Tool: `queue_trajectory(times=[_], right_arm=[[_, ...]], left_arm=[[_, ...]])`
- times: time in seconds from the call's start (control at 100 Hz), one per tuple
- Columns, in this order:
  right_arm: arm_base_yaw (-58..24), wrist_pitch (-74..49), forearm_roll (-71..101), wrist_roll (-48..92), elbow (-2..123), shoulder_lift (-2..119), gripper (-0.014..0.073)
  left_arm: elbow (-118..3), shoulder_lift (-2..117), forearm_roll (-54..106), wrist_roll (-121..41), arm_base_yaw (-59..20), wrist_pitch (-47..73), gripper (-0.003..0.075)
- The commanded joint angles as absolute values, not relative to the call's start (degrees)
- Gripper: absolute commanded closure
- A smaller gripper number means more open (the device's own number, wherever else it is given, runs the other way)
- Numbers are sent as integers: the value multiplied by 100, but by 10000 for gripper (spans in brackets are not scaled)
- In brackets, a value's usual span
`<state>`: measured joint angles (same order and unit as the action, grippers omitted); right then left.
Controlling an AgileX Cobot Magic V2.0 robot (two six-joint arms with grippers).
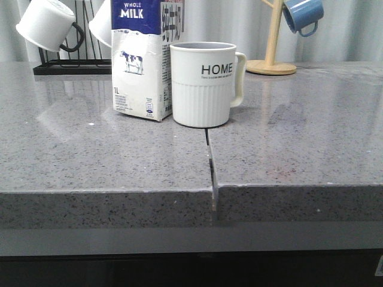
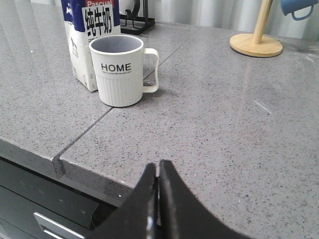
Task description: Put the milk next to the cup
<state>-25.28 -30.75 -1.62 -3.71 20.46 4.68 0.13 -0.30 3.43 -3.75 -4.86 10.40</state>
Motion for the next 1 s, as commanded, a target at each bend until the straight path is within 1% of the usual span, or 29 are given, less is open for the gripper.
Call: queue_trajectory(times=[0.0,0.41,0.5,0.55,0.64,0.72,0.86,0.9,0.93,0.99], right_arm=[[-2541,-2650,-177,-347,2177,537,577],[-2541,-2656,-177,-347,2177,537,577],[-2425,-2392,-183,-347,2075,537,577],[-2219,-2031,-183,-347,1905,537,577],[-1709,-973,-183,-347,1538,537,577],[-1056,49,-183,-347,1052,537,577],[-61,1233,-183,-385,87,409,577],[115,1367,-191,-475,-101,236,577],[196,881,-266,-486,-49,84,577],[291,677,-278,-504,-59,-222,577]], left_arm=[[248,-219,344,-352,-479,538,741],[248,-219,344,-352,-479,538,741],[248,-219,344,-352,-479,538,741],[248,-219,344,-352,-479,538,741],[248,-219,344,-352,-479,538,741],[248,-219,344,-352,-479,538,741],[248,-219,344,-352,-479,538,741],[248,-219,344,-352,-479,538,741],[248,-219,344,-352,-479,538,741],[248,-219,344,-352,-479,538,741]])
